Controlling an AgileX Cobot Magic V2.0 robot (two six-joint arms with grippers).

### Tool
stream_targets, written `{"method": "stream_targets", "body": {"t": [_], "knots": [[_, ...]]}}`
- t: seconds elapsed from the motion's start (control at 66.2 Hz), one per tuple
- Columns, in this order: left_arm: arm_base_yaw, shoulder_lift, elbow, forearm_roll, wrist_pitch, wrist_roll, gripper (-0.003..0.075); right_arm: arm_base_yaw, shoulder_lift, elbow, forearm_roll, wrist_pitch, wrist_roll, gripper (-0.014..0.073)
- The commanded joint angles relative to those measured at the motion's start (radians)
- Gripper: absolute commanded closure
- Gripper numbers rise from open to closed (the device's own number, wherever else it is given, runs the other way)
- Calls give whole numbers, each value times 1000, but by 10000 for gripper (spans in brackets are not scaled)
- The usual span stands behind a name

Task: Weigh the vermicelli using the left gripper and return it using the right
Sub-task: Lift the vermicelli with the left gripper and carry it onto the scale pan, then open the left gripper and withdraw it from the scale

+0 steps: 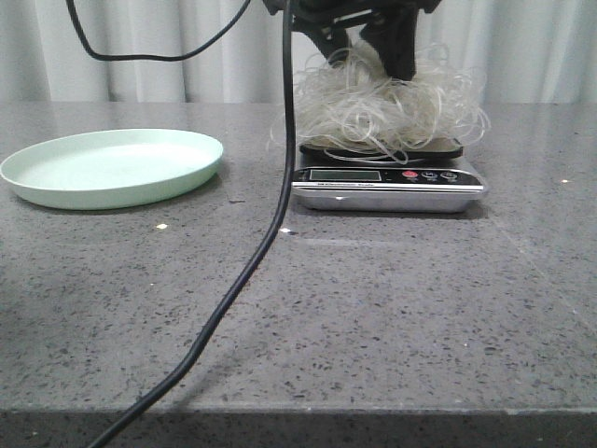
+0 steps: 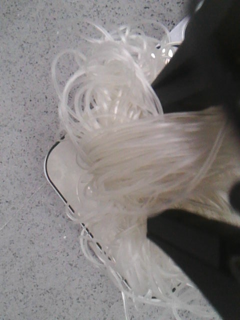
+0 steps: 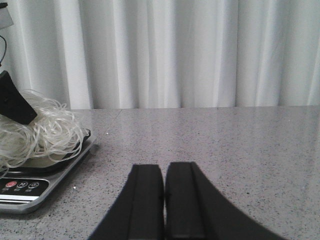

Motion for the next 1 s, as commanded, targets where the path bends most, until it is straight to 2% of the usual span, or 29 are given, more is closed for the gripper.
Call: {"method": "stream_targets", "body": {"t": [0.0,0.257,0.393,0.484,0.695,0.846,0.982], "knots": [[-3,-57,-73,-26,-19,-6,153,-1,-16,-6,1,-81,-9,405],[-1,-91,-227,-40,105,-6,156,-1,-16,-6,1,-81,-9,405],[-1,-151,-237,35,152,-6,158,-1,-16,-6,1,-81,-9,405],[7,-198,-237,89,173,-6,183,-1,-16,-6,1,-81,-9,405],[68,-312,-233,92,276,21,276,-1,-16,-6,1,-81,-9,405],[125,-438,-117,80,280,41,344,-1,-16,-6,1,-81,-9,405],[156,-584,93,77,217,43,398,-1,-16,-6,1,-81,-9,405]]}}
